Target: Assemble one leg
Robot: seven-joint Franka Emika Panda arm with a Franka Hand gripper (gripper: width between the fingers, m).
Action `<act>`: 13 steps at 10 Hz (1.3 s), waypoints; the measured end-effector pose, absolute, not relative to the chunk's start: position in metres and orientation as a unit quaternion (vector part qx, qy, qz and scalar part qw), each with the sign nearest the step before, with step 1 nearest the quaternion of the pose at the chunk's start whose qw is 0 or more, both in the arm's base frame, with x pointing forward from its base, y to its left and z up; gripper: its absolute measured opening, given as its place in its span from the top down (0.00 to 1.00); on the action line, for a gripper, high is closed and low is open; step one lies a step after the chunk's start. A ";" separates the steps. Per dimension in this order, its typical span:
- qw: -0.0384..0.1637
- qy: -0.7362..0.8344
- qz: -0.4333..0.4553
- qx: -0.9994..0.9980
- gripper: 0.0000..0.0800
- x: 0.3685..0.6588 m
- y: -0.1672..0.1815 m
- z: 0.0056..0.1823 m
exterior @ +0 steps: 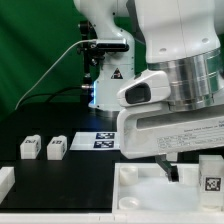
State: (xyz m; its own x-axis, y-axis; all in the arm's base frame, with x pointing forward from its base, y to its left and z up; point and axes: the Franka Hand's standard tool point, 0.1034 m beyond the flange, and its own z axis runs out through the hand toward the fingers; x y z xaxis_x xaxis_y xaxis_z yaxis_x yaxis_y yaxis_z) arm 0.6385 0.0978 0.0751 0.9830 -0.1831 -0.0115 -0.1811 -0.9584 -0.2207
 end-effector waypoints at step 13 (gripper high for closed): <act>0.153 0.744 0.071 -0.647 0.63 0.627 0.110 0.071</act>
Offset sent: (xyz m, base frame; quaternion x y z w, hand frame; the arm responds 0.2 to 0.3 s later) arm 0.0000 0.0000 0.0000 0.0000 0.0000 0.2667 0.9638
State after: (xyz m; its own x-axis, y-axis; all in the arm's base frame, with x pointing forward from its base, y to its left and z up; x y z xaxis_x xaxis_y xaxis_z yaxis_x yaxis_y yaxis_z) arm 0.6267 0.1096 0.0710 -0.1158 -0.9401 -0.3205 -0.9839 0.1528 -0.0926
